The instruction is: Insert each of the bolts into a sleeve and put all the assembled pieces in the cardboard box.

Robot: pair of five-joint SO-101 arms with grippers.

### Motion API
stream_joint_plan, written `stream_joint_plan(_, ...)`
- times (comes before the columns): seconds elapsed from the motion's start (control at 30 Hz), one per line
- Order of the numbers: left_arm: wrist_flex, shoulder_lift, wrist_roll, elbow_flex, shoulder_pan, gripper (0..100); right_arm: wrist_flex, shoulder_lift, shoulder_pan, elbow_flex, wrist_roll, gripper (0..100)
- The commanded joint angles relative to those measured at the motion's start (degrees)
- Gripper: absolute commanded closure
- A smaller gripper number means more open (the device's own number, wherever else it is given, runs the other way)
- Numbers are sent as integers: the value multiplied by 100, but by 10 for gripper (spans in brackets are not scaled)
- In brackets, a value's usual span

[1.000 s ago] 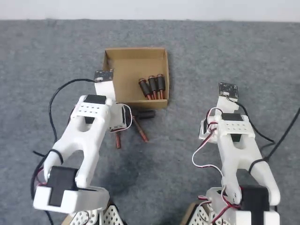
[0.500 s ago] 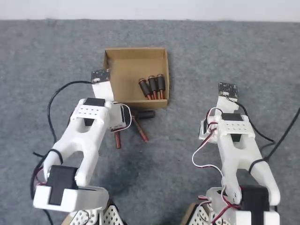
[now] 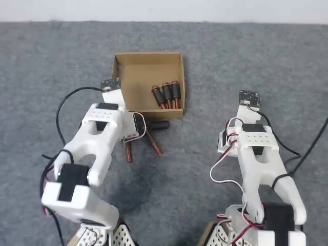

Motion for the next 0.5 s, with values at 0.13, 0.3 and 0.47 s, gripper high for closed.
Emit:
stream_joint_plan(0.13, 9, 211, 70, -338, -18, 999, -75, -295, 31, -44, 105, 991)
stream_joint_plan(0.3, 44, 193, 70, -338, -18, 988, -75, -295, 31, -44, 105, 991)
stream_joint_plan(0.47, 211, -167, 53, -233, 0, 988, -75, -295, 31, -44, 105, 991)
